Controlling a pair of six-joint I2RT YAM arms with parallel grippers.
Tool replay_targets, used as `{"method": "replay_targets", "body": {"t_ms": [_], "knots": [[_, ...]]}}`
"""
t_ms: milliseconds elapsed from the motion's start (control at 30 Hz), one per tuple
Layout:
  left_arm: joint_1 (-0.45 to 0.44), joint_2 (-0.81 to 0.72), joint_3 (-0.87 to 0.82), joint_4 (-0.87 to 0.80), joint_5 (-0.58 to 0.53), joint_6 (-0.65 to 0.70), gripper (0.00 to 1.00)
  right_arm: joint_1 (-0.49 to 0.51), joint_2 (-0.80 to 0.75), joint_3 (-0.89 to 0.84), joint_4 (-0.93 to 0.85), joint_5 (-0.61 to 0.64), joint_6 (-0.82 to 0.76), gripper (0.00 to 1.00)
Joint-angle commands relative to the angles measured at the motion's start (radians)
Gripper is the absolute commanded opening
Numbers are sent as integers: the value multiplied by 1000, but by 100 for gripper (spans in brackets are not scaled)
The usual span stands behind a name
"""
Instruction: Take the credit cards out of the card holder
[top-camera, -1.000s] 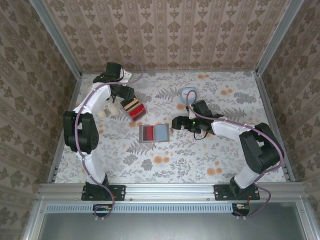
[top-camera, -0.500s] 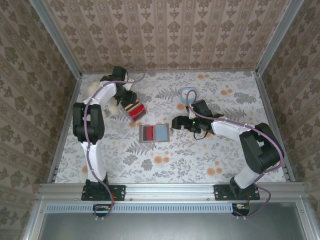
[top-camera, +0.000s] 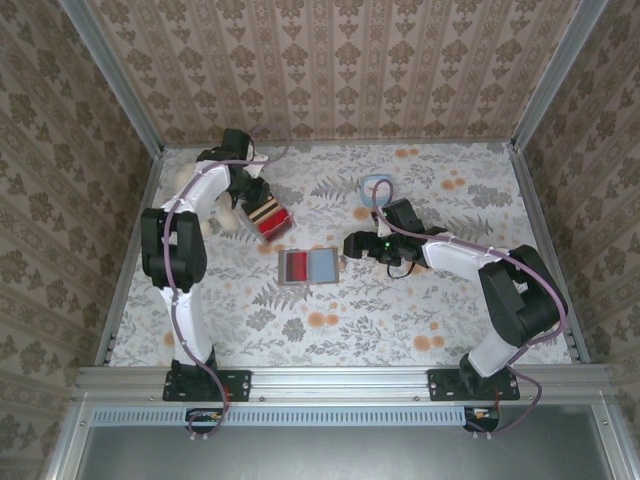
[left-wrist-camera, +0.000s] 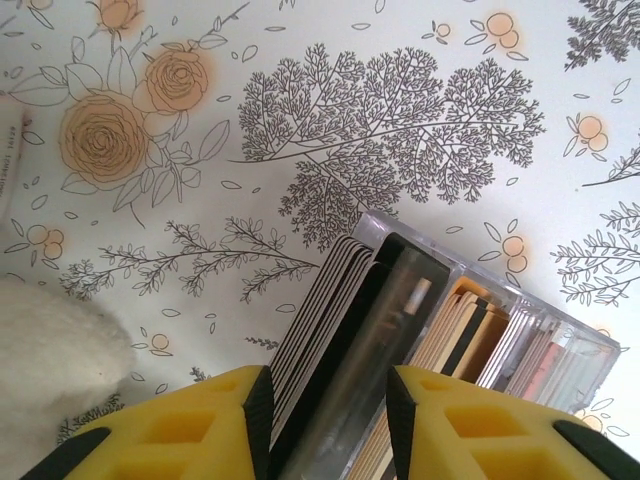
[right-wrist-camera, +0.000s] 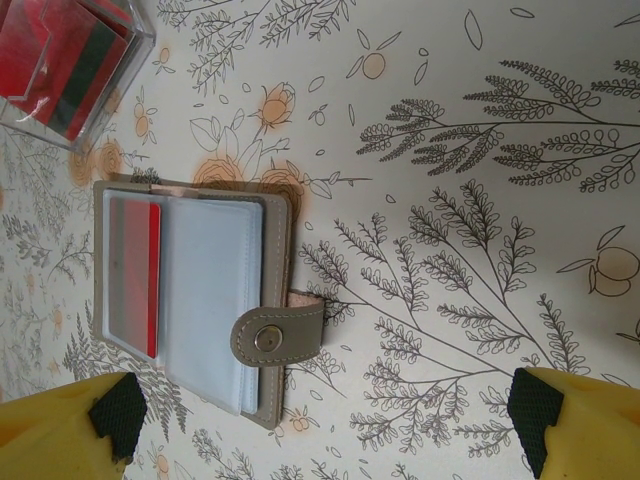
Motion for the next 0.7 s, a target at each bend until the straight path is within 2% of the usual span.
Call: {"method": "replay_targets", "body": {"t_ms": [0, 167, 233, 333, 667], "knots": [[-1, -39, -7, -39, 4, 34, 37, -3, 12, 32, -30, -22, -2, 97], [-4, -35, -11, -50, -17, 58, 39, -3, 14, 32, -31, -22, -2, 96], [-4, -33, -12, -46, -55, 53, 48, -3, 16, 33, -32, -23, -1, 96], [-4, -27, -8, -37, -88, 47, 54, -3, 20, 34, -32, -26, 0, 96], [-4, 2, -7, -45, -76, 46, 50, -2, 19, 37, -38, -23, -1, 96]]}}
